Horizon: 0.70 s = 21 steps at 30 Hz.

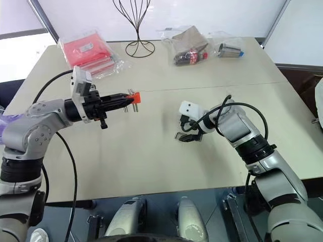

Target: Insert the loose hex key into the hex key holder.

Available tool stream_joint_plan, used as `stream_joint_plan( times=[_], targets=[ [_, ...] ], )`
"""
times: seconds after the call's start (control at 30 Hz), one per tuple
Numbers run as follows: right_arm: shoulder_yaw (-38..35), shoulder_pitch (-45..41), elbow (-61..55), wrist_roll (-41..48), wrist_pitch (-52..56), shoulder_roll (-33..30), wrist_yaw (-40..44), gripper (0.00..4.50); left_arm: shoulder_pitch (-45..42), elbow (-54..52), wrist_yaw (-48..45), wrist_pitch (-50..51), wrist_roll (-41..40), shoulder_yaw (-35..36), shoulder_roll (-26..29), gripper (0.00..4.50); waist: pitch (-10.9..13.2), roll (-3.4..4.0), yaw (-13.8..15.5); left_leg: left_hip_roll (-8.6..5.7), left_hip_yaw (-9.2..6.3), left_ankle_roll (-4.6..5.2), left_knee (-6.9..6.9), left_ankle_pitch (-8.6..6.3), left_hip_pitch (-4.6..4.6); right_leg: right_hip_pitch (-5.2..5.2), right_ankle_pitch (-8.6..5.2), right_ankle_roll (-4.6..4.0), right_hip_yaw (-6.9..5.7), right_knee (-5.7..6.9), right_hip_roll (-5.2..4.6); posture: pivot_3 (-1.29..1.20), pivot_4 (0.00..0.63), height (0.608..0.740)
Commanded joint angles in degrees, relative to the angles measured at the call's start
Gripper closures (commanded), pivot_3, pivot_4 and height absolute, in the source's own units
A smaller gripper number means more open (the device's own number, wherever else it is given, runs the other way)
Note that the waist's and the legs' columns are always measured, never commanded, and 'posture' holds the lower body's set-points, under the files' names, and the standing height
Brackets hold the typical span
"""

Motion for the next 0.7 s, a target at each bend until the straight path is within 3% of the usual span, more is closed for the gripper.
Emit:
stream_joint_plan(
  times=[0.03,0.13,0.37,0.53,0.7],
  targets=[
    [0.32,-1.43,2.52,-1.17,-1.64,0.72,-0.63,0.06,0.10,-2.66,0.65,0.14,-0.94,1.47,0.84,4.50,0.00,0.00,-0.07,0.00,0.00,0.00,0.00,0.00,0.01,0.01,0.00,0.00,0.00,0.00,0.00,0.00,0.150,0.740],
    [0.71,-1.50,3.80,-1.69,-2.35,1.15,-0.60,0.93,0.38,-3.14,1.00,0.44,-1.10,1.86,1.13,4.50,-0.01,-0.01,-0.13,0.00,-0.01,0.00,0.03,0.00,0.02,0.04,0.00,0.00,-0.02,0.01,0.01,0.00,0.150,0.740],
    [1.35,-1.36,4.20,-2.26,-3.04,1.43,0.09,4.44,0.67,-3.61,1.60,0.76,-1.53,2.19,1.60,4.50,-0.01,-0.01,-0.10,0.00,-0.02,0.00,0.05,0.00,0.02,0.07,0.00,0.00,-0.04,0.01,0.01,0.00,0.150,0.740],
    [0.06,-0.42,1.71,-1.96,-2.88,1.23,-0.37,4.44,0.57,-3.31,1.64,0.67,-1.51,1.85,1.53,4.50,-0.01,-0.02,-0.09,0.00,-0.05,0.00,0.06,0.00,0.03,0.09,0.00,0.00,-0.06,0.00,0.01,0.00,0.150,0.740],
    [-11.31,1.14,-2.23,2.47,-8.07,7.07,-10.73,4.44,-0.01,-2.75,1.50,0.60,-1.57,1.06,0.97,4.50,0.00,0.00,-0.27,0.00,-0.04,0.00,0.04,0.00,0.02,0.05,0.00,0.00,-0.05,0.01,0.01,0.00,0.150,0.740]
  ],
)
